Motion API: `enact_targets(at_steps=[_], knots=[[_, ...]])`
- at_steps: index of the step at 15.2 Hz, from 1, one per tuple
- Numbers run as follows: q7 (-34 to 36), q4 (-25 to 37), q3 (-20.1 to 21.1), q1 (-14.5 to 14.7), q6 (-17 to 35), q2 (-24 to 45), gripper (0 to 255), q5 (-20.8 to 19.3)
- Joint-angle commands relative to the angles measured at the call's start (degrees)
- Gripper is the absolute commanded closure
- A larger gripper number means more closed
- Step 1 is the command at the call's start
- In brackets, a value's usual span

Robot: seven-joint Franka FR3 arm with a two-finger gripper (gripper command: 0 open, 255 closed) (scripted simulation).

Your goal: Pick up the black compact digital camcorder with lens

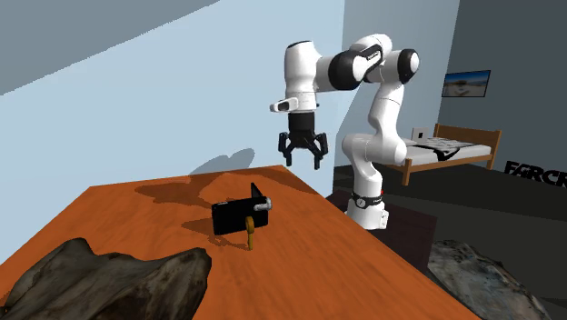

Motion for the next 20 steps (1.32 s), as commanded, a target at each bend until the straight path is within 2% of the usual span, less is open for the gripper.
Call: enact_targets(at_steps=[1, 10, 19, 20], knots=[[-1.86, 0.15, -1.52, -0.67, 2.78, 2.82, 0, -0.6], [-10.52, 5.66, -7.81, -2.78, 13.56, 19.02, 0, 0.02], [-11.49, 2.57, -8.12, -2.67, 19.65, 22.12, 0, 0.98], [-11.55, 2.56, -8.16, -2.71, 19.61, 22.08, 255, 0.96]])
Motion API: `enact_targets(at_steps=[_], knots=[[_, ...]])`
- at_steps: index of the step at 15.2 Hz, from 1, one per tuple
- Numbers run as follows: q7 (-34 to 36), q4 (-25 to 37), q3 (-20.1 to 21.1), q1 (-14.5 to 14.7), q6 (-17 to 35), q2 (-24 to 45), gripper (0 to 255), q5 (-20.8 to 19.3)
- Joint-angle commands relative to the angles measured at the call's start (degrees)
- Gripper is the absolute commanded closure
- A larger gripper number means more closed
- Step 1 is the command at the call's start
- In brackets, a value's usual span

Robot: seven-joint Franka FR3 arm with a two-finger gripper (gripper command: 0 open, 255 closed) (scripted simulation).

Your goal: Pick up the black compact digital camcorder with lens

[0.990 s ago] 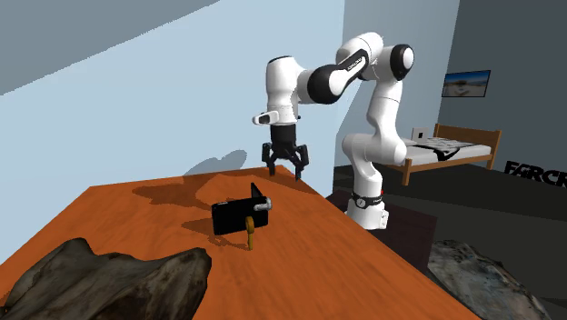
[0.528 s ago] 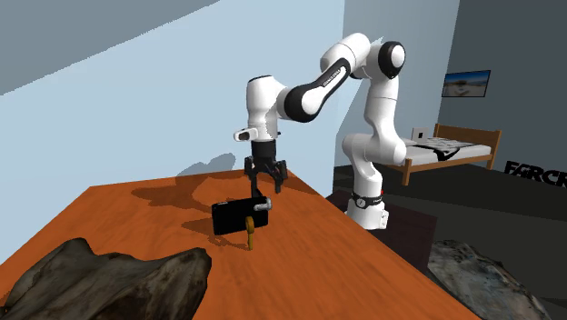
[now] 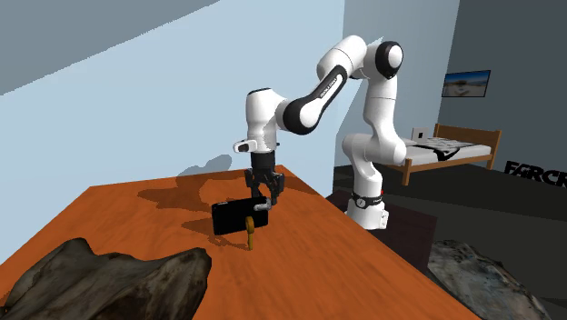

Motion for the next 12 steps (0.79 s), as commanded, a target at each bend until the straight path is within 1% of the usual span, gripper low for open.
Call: enact_targets(at_steps=[1, 9, 12], knots=[[-0.08, -0.09, -0.05, -0.02, 0.2, 0.16, 255, 0.03], [0.02, -0.13, 0.02, 0.03, 0.26, 0.17, 255, 0.05], [0.44, 1.01, 0.13, -0.03, -2.16, -1.16, 255, -0.39]])
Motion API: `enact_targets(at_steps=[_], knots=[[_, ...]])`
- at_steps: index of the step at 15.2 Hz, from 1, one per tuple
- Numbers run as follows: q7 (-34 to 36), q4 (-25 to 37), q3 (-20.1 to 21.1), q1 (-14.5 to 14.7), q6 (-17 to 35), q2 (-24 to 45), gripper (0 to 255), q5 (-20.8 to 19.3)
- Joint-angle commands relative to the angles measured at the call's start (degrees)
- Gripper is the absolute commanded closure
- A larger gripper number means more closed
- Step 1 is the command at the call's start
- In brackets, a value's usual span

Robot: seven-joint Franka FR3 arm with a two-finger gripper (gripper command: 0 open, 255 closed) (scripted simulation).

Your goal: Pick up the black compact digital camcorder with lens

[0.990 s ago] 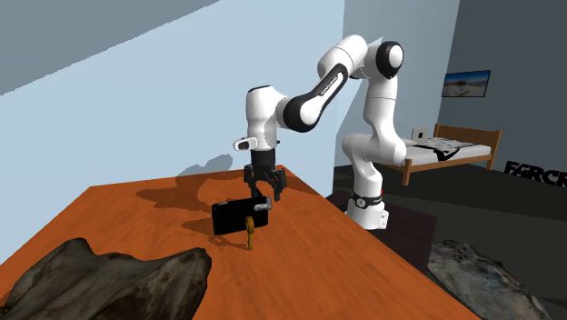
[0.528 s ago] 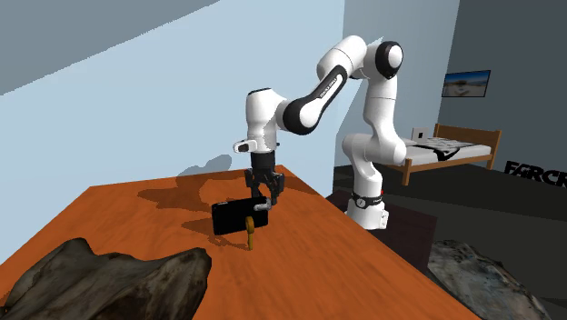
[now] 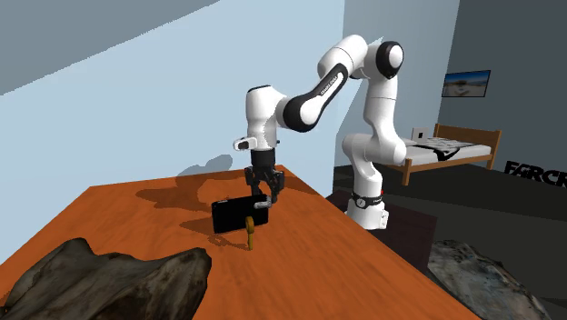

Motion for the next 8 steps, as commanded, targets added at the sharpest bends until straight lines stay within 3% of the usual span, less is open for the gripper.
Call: enact_targets(at_steps=[1, 8], knots=[[0.25, 0.85, 0.06, -0.06, -1.7, -0.93, 255, -0.31], [1.01, 4.02, 0.38, -0.13, -7.3, -3.44, 255, -1.01]])
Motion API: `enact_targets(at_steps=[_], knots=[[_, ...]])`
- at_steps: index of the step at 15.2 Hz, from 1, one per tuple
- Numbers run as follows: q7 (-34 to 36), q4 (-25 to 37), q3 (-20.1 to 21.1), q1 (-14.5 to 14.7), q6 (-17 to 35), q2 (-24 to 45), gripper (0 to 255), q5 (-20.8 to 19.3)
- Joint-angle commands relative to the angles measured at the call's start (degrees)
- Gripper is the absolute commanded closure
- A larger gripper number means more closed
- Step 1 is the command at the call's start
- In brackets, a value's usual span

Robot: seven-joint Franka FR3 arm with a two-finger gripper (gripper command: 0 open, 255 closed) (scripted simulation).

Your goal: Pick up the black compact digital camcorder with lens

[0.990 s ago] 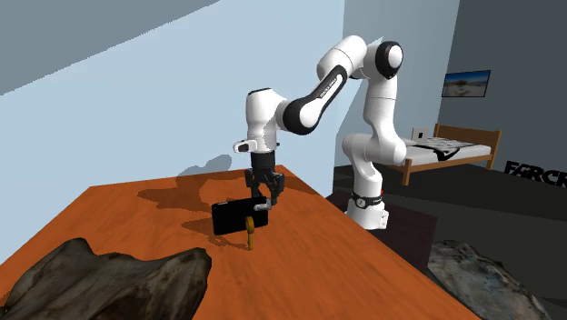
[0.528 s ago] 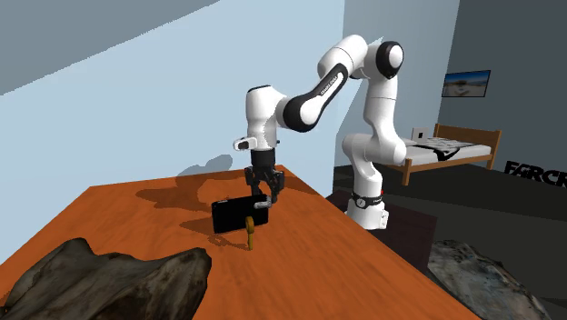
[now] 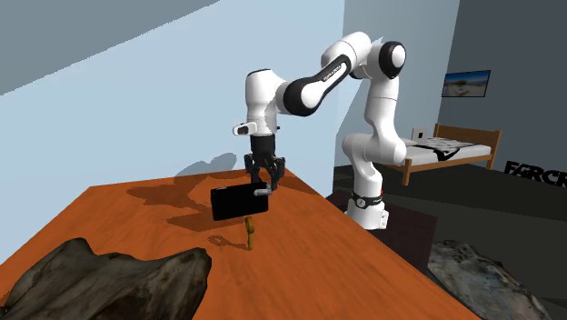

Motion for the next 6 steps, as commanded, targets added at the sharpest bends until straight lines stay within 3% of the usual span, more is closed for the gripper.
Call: enact_targets(at_steps=[1, 6], knots=[[0.1, 1.08, 0.04, -0.04, -1.56, -0.53, 255, -0.14], [0.36, 2.74, 0.18, -0.05, -4.05, -1.4, 255, -0.34]])
